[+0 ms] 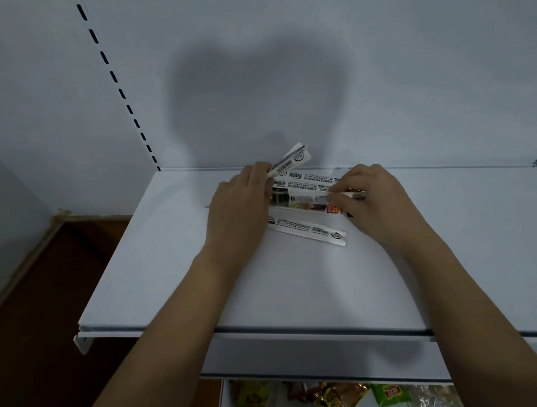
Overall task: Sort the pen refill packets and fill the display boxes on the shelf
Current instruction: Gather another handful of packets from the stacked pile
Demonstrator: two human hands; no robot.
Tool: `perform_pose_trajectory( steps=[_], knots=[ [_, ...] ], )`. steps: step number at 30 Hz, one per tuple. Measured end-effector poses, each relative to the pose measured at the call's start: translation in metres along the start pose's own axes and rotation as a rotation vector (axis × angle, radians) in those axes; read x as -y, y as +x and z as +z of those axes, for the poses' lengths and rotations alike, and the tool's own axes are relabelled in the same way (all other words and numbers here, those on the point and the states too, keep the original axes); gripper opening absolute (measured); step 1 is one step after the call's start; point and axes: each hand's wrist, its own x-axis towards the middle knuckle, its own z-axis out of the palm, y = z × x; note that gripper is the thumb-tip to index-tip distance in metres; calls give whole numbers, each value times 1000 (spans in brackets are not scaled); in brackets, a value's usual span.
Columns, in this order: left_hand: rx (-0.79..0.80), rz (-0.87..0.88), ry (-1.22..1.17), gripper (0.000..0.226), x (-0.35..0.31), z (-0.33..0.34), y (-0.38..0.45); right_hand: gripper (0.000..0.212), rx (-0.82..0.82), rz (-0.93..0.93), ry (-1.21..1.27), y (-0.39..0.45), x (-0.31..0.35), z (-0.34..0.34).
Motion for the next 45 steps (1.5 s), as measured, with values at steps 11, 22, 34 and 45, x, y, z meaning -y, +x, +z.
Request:
perform_pose_trajectory(
  steps=[11, 22, 34, 45],
  knots=[
    [22, 184, 110, 37, -4, 2, -2, 16, 145, 5, 514, -9, 30, -1],
    [75, -229, 167, 12, 14, -3, -1, 20, 163, 59, 13, -3, 3, -4],
    [142, 155, 34, 48, -15, -2, -7, 20, 140, -22, 378, -9, 17, -7],
    [117, 185, 142, 30, -12, -10, 2, 25, -35, 221, 870, -4, 59, -17]
  ],
)
